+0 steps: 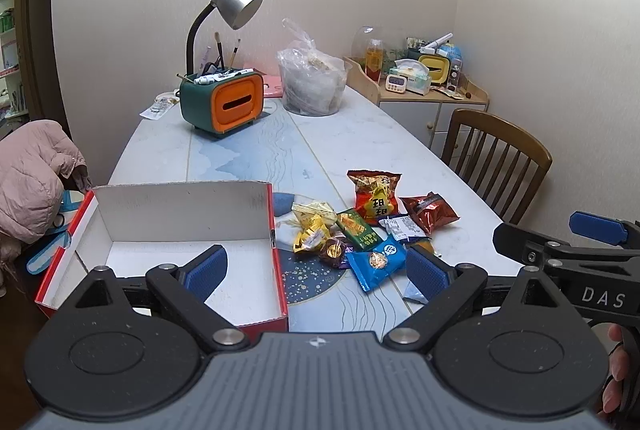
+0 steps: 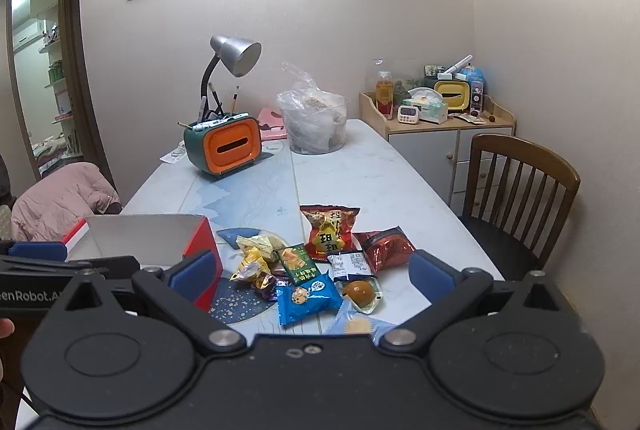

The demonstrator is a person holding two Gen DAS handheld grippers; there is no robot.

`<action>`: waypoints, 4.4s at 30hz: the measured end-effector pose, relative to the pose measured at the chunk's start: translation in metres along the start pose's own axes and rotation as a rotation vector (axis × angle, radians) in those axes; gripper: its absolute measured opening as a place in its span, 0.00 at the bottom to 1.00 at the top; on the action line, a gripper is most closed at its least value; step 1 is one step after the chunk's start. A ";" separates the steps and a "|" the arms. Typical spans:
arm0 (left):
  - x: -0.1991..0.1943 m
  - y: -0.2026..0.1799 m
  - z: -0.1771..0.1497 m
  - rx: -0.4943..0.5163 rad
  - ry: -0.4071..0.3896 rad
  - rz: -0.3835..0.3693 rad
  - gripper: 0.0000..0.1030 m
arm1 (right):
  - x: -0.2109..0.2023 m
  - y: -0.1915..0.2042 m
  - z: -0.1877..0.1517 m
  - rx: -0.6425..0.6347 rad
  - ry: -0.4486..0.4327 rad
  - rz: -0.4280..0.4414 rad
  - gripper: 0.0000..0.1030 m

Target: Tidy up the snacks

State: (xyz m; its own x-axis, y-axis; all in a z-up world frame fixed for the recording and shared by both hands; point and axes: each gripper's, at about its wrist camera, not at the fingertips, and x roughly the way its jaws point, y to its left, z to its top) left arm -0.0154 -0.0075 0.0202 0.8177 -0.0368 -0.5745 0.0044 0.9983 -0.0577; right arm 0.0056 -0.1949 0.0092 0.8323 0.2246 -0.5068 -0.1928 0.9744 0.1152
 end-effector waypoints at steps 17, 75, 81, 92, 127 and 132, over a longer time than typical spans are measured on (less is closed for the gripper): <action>-0.005 0.010 0.000 -0.004 -0.012 -0.004 0.94 | -0.005 0.007 0.000 -0.001 -0.034 -0.004 1.00; 0.036 -0.030 0.005 -0.056 0.058 0.046 0.94 | 0.016 -0.034 0.009 -0.044 -0.028 0.084 1.00; 0.066 -0.043 0.003 -0.071 0.133 0.075 0.94 | 0.045 -0.057 0.007 -0.084 0.056 0.162 0.97; 0.139 -0.081 -0.005 0.189 0.254 -0.041 0.94 | 0.114 -0.087 -0.025 -0.321 0.273 0.335 0.94; 0.314 -0.097 0.003 0.509 0.602 -0.299 0.75 | 0.213 -0.083 -0.068 -0.672 0.505 0.551 0.62; 0.317 -0.092 0.002 0.489 0.613 -0.289 0.59 | 0.216 -0.083 -0.068 -0.659 0.508 0.557 0.56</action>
State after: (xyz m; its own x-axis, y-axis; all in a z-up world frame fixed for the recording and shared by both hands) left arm 0.2448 -0.1107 -0.1550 0.2886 -0.1712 -0.9420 0.5310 0.8473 0.0087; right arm 0.1658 -0.2271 -0.1677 0.2444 0.4714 -0.8474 -0.8655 0.5002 0.0286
